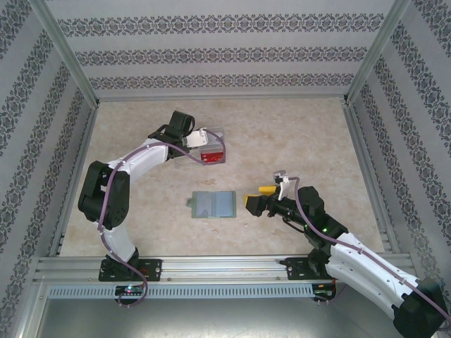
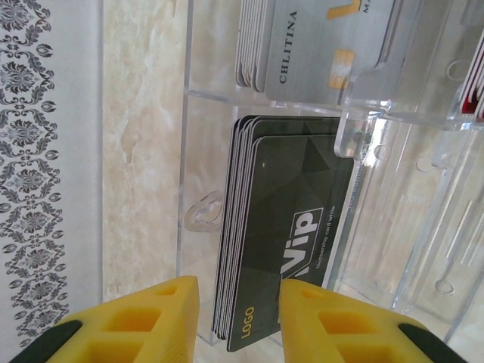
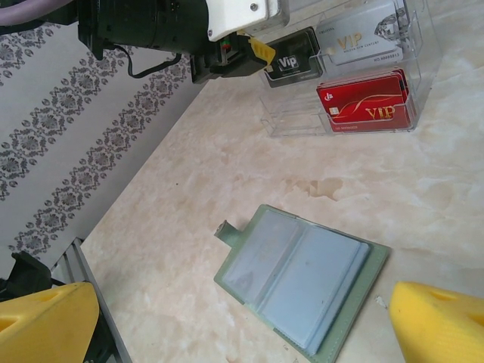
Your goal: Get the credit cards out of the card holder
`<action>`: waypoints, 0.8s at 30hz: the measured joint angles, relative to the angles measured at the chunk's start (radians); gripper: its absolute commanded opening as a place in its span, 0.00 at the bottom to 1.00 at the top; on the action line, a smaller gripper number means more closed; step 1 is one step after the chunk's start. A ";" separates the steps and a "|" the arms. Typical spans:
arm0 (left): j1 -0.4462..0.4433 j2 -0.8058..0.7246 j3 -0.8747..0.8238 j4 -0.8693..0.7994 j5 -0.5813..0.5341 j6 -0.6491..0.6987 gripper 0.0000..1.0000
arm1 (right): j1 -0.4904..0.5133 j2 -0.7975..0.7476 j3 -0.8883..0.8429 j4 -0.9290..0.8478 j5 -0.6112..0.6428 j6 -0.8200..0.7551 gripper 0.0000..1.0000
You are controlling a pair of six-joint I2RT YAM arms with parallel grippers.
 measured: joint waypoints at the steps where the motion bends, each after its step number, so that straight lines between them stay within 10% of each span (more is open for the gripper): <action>1: 0.000 -0.001 0.000 0.000 0.001 -0.008 0.40 | 0.000 0.000 0.000 0.000 0.000 0.000 0.98; 10: 0.000 -0.156 0.000 -0.002 0.040 -0.186 1.00 | 0.000 0.023 0.000 0.000 0.000 0.000 0.98; 24: 0.002 -0.443 -0.001 -0.150 0.077 -0.874 1.00 | 0.113 0.154 0.013 -0.006 0.088 -0.072 0.98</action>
